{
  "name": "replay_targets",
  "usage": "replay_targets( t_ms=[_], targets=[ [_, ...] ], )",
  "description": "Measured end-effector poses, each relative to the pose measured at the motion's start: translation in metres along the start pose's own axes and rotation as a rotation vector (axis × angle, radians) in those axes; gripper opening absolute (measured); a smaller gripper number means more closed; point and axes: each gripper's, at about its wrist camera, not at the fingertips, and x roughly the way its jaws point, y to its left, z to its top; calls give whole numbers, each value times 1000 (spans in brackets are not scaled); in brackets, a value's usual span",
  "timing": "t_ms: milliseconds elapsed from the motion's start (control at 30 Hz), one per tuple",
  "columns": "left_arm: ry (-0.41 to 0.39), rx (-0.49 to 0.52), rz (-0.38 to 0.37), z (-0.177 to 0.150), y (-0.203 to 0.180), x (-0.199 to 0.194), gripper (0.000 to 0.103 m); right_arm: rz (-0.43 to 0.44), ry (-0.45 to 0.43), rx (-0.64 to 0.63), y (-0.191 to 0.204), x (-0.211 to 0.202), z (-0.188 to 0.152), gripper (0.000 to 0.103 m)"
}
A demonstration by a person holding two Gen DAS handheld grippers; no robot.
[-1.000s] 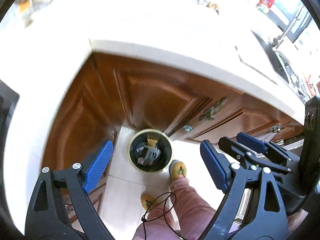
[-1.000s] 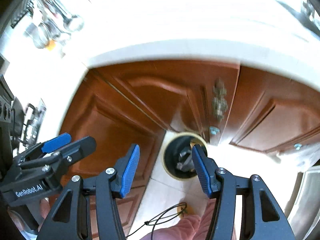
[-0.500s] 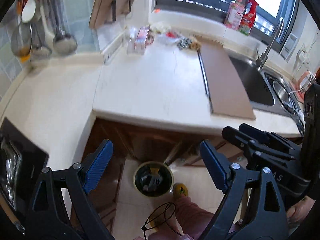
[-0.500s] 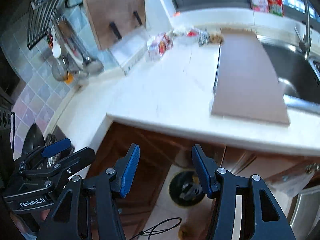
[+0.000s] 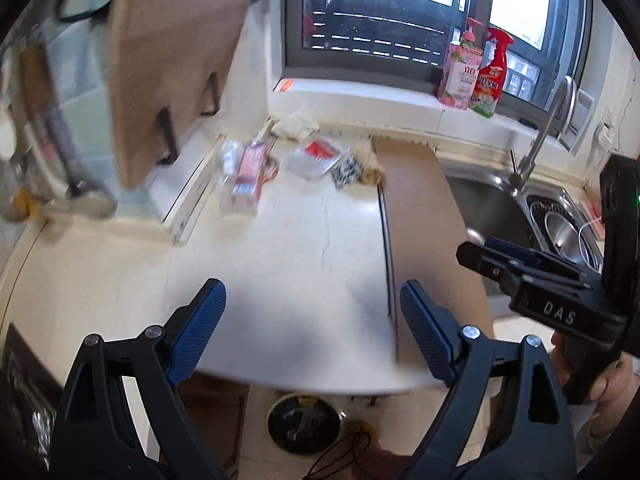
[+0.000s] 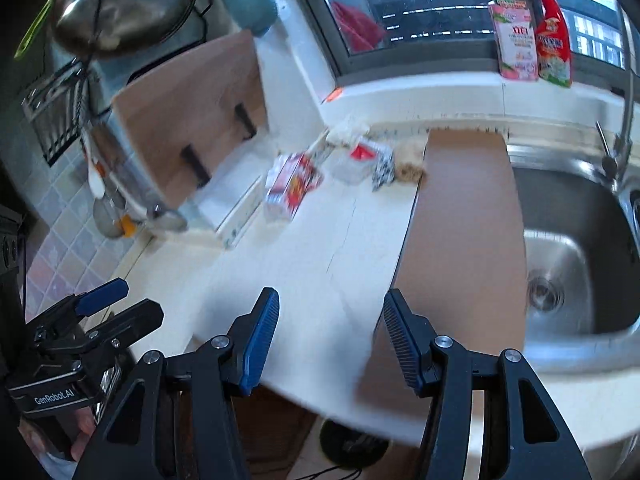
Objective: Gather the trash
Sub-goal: 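Raise both tools back up to the counter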
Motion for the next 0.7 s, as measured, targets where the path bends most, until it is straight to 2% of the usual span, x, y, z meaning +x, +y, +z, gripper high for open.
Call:
replay_targets(
  t_ms=[167, 367, 467, 533, 700],
  targets=[
    [8, 4, 19, 59, -15, 49, 87, 31, 33, 25, -38, 35, 80, 56],
    [53, -18, 23, 119, -23, 129, 87, 33, 103, 64, -85, 110, 159, 55],
    [93, -51, 2, 143, -23, 179, 86, 23, 142, 74, -101, 150, 183, 55],
    [114, -59, 7, 153, -24, 207, 77, 21, 165, 78, -106, 173, 190, 55],
    [162, -96, -26, 171, -23, 271, 66, 28, 232, 116, -126, 237, 208, 50]
  ],
)
